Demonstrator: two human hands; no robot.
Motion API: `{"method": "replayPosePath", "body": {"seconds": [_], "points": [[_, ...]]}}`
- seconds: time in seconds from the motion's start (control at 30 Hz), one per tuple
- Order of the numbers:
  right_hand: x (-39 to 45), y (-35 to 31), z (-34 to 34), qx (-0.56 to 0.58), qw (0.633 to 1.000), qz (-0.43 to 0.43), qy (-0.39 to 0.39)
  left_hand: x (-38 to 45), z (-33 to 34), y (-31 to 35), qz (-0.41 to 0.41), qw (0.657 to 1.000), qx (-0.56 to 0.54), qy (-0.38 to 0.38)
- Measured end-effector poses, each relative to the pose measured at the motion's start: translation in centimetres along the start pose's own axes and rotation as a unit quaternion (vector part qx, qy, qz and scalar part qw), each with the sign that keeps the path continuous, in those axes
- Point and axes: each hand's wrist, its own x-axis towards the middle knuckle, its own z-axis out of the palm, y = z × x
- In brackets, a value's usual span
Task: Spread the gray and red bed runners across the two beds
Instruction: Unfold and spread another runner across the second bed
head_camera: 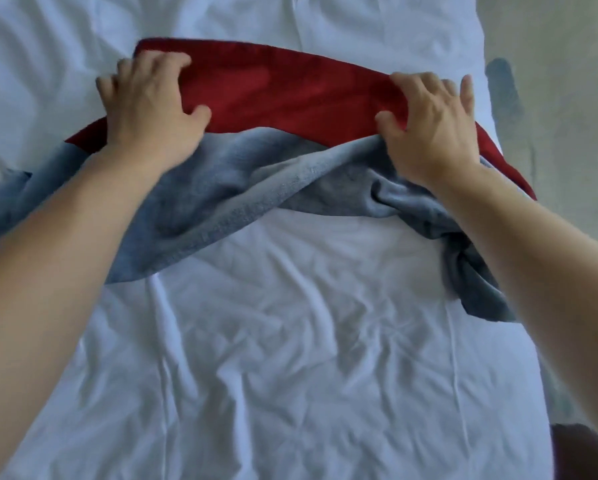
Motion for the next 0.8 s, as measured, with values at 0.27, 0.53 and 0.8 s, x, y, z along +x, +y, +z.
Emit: {"method": "replayPosePath", "body": {"seconds": [0.27, 0.53, 0.8], "points": [[1.7, 0.0, 1.6, -0.032, 0.995, 0.042, -0.08, 0.4, 0.9, -3.1, -0.043, 0.998, -0.018, -0.051], [0.9, -0.9, 0.3, -0.004, 1.0, 0.005, -0.013, 0.0, -0.8, -1.0, -0.03, 0.998, -0.042, 0.03], [-5.1, -4.5, -0.4, 0.105, 0.973, -0.155, 0.132, -7.2, -3.2, 10.4, 0.252, 0.944, -0.215, 0.015]]}}
